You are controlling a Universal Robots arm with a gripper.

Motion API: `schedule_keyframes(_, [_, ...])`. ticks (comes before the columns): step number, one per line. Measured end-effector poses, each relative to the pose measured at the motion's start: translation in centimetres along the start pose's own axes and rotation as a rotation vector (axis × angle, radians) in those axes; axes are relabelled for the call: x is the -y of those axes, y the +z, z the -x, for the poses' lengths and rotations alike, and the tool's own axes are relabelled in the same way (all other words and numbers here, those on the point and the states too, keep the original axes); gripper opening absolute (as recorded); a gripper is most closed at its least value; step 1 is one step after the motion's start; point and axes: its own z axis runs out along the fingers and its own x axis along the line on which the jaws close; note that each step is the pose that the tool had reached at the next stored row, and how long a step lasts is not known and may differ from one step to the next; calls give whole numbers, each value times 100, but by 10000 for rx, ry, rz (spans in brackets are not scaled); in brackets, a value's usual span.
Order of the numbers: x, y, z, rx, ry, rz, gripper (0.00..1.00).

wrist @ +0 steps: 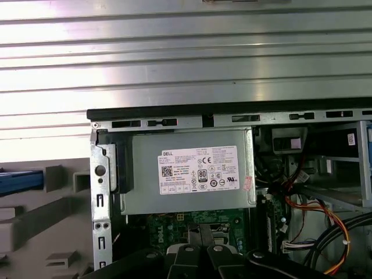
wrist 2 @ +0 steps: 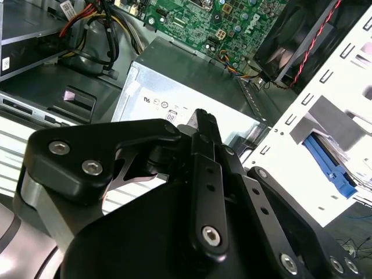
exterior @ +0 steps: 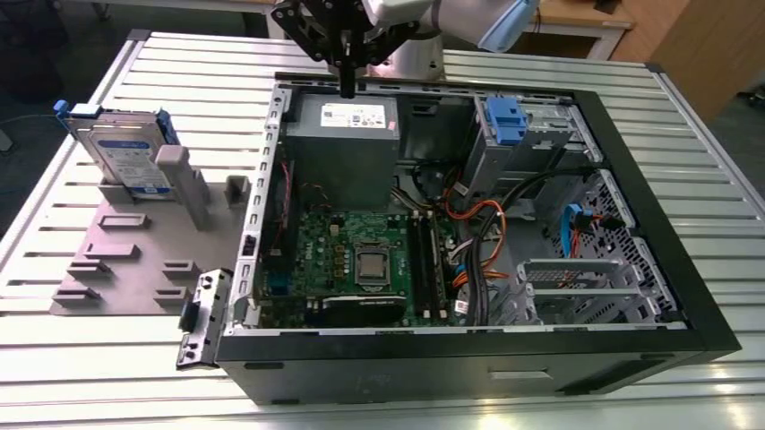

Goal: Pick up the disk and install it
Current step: 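Reach for the disk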

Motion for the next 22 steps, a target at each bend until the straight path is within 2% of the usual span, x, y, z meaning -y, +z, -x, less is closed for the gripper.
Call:
schedule_keyframes(4, [2, 7, -26, 0, 0, 0, 11])
schedule_keyframes(22, [17, 72, -335, 1, 0, 1, 11])
